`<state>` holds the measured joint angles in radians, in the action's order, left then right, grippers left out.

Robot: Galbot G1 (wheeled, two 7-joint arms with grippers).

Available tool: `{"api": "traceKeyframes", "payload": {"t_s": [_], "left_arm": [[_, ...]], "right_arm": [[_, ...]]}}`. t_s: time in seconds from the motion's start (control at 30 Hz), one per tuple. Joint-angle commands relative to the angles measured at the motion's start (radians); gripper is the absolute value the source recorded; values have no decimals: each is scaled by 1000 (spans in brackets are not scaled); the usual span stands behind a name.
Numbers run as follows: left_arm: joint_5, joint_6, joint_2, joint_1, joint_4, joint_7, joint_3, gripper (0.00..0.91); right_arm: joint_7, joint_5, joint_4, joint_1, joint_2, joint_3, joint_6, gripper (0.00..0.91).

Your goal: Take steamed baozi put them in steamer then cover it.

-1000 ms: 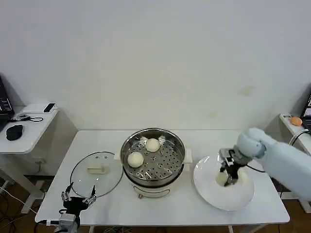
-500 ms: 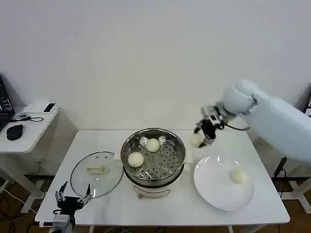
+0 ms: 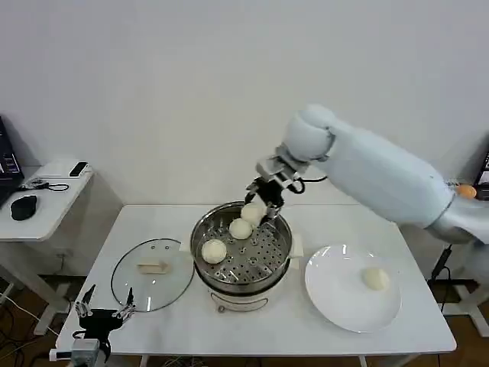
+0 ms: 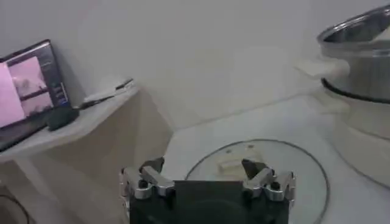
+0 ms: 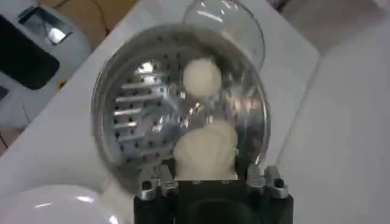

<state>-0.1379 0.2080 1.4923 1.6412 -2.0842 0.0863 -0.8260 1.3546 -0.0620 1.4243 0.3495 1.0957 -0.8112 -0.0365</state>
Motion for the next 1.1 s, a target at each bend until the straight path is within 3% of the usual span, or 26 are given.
{"api": "traceKeyframes", "payload": {"t_s": [0.03,0.37,1.1], "left_arm": [[6,3,4,-3,-13,2,-15,907],[4,3,8,-4,-7,2,-13,907],[3,1,9,-11,8,0,-3,907]], "right_arm": [[-31,-110,76,-1,71,-107,173,635],[-100,-191,223,-9,10,-257,229,645],[-147,-253,196,-50,50,-274,277,645]]}}
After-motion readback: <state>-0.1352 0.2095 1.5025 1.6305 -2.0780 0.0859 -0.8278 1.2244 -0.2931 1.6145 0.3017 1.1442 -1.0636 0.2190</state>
